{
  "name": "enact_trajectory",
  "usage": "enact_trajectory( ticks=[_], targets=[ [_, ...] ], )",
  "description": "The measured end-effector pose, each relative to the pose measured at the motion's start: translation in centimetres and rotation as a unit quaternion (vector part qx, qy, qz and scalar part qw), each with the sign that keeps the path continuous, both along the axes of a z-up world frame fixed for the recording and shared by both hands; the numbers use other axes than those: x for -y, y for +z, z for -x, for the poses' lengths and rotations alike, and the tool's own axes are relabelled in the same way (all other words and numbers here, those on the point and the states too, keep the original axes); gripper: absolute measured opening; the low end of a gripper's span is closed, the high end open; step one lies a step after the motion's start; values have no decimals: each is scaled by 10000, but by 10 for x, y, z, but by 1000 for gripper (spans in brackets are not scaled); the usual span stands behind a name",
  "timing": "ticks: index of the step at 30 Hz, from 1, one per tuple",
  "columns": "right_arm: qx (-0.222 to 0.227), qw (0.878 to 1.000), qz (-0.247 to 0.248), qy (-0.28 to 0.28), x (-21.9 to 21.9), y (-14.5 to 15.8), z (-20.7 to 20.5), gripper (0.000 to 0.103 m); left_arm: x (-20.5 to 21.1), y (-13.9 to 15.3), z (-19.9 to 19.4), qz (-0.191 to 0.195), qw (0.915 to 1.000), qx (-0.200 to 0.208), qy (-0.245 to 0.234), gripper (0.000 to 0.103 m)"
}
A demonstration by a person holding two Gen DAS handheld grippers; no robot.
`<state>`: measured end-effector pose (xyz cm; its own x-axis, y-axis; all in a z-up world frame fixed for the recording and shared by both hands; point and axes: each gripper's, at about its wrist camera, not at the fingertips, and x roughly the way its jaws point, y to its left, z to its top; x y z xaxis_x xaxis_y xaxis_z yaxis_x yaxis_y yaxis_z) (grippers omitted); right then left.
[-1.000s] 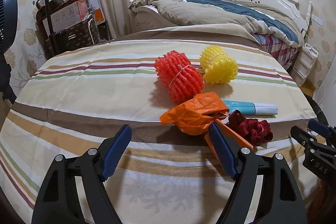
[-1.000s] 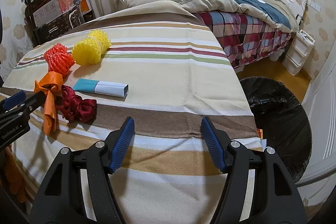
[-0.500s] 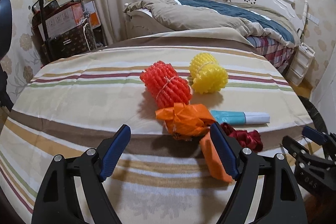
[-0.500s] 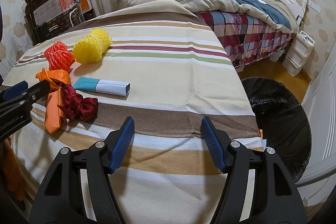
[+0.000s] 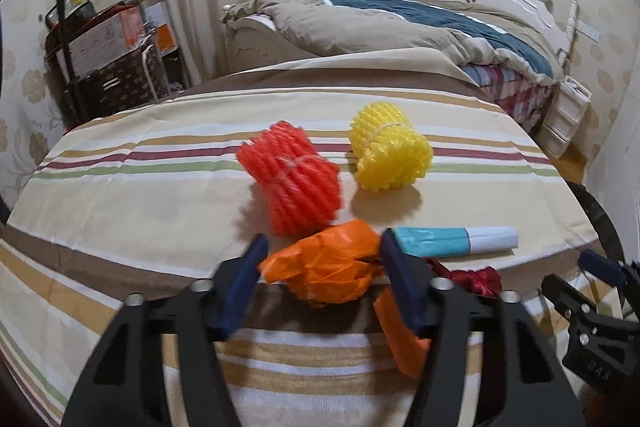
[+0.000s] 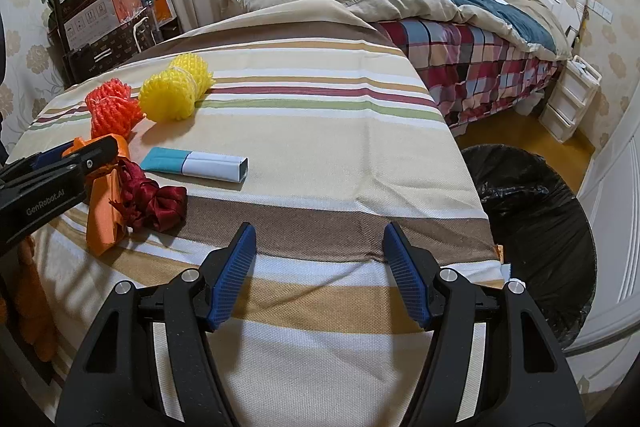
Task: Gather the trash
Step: 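Return to the bed and grasp the orange plastic bag with the left tool, then grasp the dark red ribbon with the right tool while the left tool holds the bag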
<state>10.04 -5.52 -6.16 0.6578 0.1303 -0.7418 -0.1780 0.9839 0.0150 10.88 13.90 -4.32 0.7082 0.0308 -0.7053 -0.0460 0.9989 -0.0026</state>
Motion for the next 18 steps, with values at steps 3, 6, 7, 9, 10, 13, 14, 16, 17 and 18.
enact_trajectory(
  ticks=[3,6,7,9,10,13,14,16,17,18],
  targets=[
    [2,10000,4,-1,-1,0,-1,65,2,1,4,-76,10000,38,-10,47],
    [2,10000,18,-3,-1,0,-1,65,0,3,11,-31,10000,46,0,46],
    [5,10000,33,-2,-1,0,-1,65,-2,3,13,3,10000,37,-1,46],
    [9,10000,55,7,-3,-1,0,65,-4,3,20,0,10000,53,19,46],
    [9,10000,63,17,-3,-1,-1,65,-6,4,24,-6,10000,62,27,45],
    [2,9999,93,62,-6,-1,0,65,-12,6,34,-9,9999,102,84,45],
    [2,9999,99,77,-7,-1,0,65,-14,7,36,-20,9999,126,108,45],
    [4,9999,106,128,-11,-1,1,65,-19,10,43,-71,9996,197,202,45],
    [7,9998,109,163,-13,0,3,65,-22,10,46,-84,9994,220,248,45],
    [-6,9997,110,217,-17,-1,4,65,-25,11,48,-83,9993,234,293,45]
  ],
)
